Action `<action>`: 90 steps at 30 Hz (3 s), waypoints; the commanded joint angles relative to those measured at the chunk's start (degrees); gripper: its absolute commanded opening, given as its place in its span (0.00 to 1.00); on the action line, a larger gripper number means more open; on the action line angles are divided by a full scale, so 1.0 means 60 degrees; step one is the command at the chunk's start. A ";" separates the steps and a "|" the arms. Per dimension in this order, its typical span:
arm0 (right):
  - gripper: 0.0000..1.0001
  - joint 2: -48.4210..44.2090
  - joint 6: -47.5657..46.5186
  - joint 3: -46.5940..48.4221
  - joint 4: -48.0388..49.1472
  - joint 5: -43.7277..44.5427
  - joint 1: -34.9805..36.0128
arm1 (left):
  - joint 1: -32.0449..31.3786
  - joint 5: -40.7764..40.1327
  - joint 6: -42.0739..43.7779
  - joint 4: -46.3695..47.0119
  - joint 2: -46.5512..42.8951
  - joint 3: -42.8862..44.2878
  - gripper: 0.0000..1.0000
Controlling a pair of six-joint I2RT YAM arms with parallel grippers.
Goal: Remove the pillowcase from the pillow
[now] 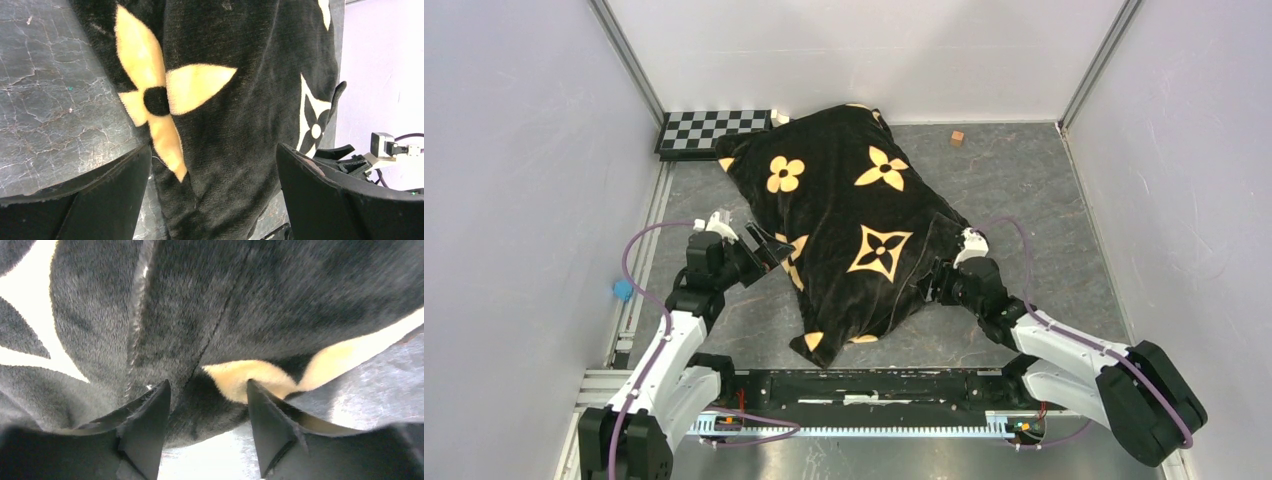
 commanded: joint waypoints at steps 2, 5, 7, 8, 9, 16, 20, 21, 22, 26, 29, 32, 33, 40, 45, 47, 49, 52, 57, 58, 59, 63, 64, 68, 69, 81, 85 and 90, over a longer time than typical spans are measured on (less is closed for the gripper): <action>0.29 -0.0386 -0.0614 0.0658 -0.0222 0.1400 0.0030 | -0.0015 0.0069 0.0193 0.0597 0.0198 0.0047 1.00; 0.01 -0.1332 -0.1377 0.0777 -0.0339 0.1435 0.0030 | -0.0016 0.0136 0.0271 0.0611 0.0313 0.0050 1.00; 0.00 -0.1943 -0.1939 0.0916 -0.0406 0.1331 0.0030 | -0.0016 0.0142 0.0225 0.0735 0.0320 -0.0058 1.00; 0.00 -0.2224 -0.2179 0.1038 -0.0493 0.1298 0.0030 | -0.0015 0.0154 0.0160 0.0832 0.0329 -0.0148 1.00; 0.00 -0.2483 -0.2338 0.1190 -0.0605 0.1299 0.0030 | -0.0015 0.0176 0.0081 0.0944 0.0336 -0.0215 1.00; 0.00 -0.3696 -0.2848 0.1800 -0.1300 0.1906 0.0038 | -0.0022 0.0387 -0.0282 0.1563 0.0565 -0.0576 1.00; 0.45 -0.3613 -0.2798 0.1679 -0.1416 0.1581 0.0030 | -0.0015 0.0412 -0.0295 0.1683 0.0702 -0.0610 1.00; 0.72 -0.3353 -0.2736 0.1700 -0.1514 0.1405 0.0030 | -0.0018 0.0404 -0.0286 0.1687 0.0730 -0.0596 1.00; 0.92 -0.3022 -0.2667 0.1726 -0.1593 0.1169 0.0032 | -0.0015 0.0403 -0.0273 0.1687 0.0721 -0.0573 1.00; 0.98 -0.1441 -0.2189 0.2378 -0.2609 0.1473 0.0030 | -0.0019 0.0360 -0.0271 0.1716 0.0714 -0.0551 1.00; 0.98 -0.0450 -0.1798 0.2735 -0.2717 0.1432 0.0030 | -0.0019 0.0345 -0.0258 0.1702 0.0663 -0.0551 1.00; 0.98 0.0074 -0.1354 0.2585 -0.1863 0.0723 0.0030 | -0.0015 0.0317 -0.0192 0.1634 0.0630 -0.0561 1.00; 0.98 0.0218 -0.1175 0.2482 -0.1514 0.0557 0.0030 | -0.0022 0.0289 -0.0169 0.1603 0.0619 -0.0540 1.00; 0.97 0.1101 0.0304 0.2469 -0.2555 0.2634 0.0030 | -0.0023 0.0199 0.0012 0.1342 0.0528 -0.0378 1.00; 0.70 0.0317 0.0757 0.2165 -0.3700 0.4785 0.0030 | -0.0022 0.0033 0.0183 0.1292 0.0443 -0.0277 1.00; 0.67 0.0002 0.0573 0.1871 -0.3692 0.4902 0.0017 | -0.0015 -0.0003 0.0159 0.1295 0.0453 -0.0306 1.00; 0.65 -0.0133 0.0430 0.1716 -0.3645 0.4718 0.0015 | -0.0016 -0.0018 0.0101 0.1346 0.0514 -0.0356 1.00; 0.57 -0.0200 0.0168 0.1530 -0.3281 0.4019 0.0015 | -0.0015 0.0022 -0.0060 0.1616 0.0652 -0.0475 1.00; 0.65 -0.0245 -0.0504 0.1205 -0.1522 0.1787 0.0012 | -0.0015 0.0125 -0.0167 0.1832 0.0884 -0.0536 1.00; 0.71 -0.0182 -0.0561 0.1199 -0.1332 0.1457 0.0016 | -0.0013 0.0129 -0.0166 0.1841 0.0926 -0.0537 1.00; 0.75 -0.0115 -0.0517 0.1232 -0.1277 0.1371 0.0008 | -0.0023 0.0125 -0.0168 0.1859 0.0947 -0.0537 1.00; 0.74 0.0273 -0.0389 0.1429 -0.1385 0.1319 0.0008 | -0.0004 0.0033 -0.0377 0.2043 0.1205 -0.0608 1.00; 0.71 0.0372 -0.0336 0.1427 -0.1407 0.1309 0.0010 | -0.0004 -0.0020 -0.0476 0.2080 0.1292 -0.0635 1.00; 0.00 0.0390 -0.0565 0.1368 -0.1297 0.0555 -0.0028 | 0.0003 -0.0457 -0.0837 0.2199 0.1691 -0.0668 1.00; 0.00 0.0286 -0.0732 0.1372 -0.1232 0.0277 -0.0032 | 0.0007 -0.0660 -0.0977 0.2200 0.1805 -0.0668 1.00; 0.00 -0.3177 -0.0788 0.0954 -0.2088 0.2610 -0.0043 | 0.0066 -0.1607 -0.2511 0.3895 0.4191 -0.0801 0.98; 0.00 -0.4378 -0.0732 0.0241 -0.1701 0.2737 -0.0042 | 0.0071 -0.1735 -0.2540 0.4342 0.4784 -0.0659 0.92; 0.00 -0.4902 -0.0634 -0.0070 -0.1671 0.2670 -0.0033 | 0.0075 -0.1429 -0.2857 0.5688 0.5725 -0.0505 0.74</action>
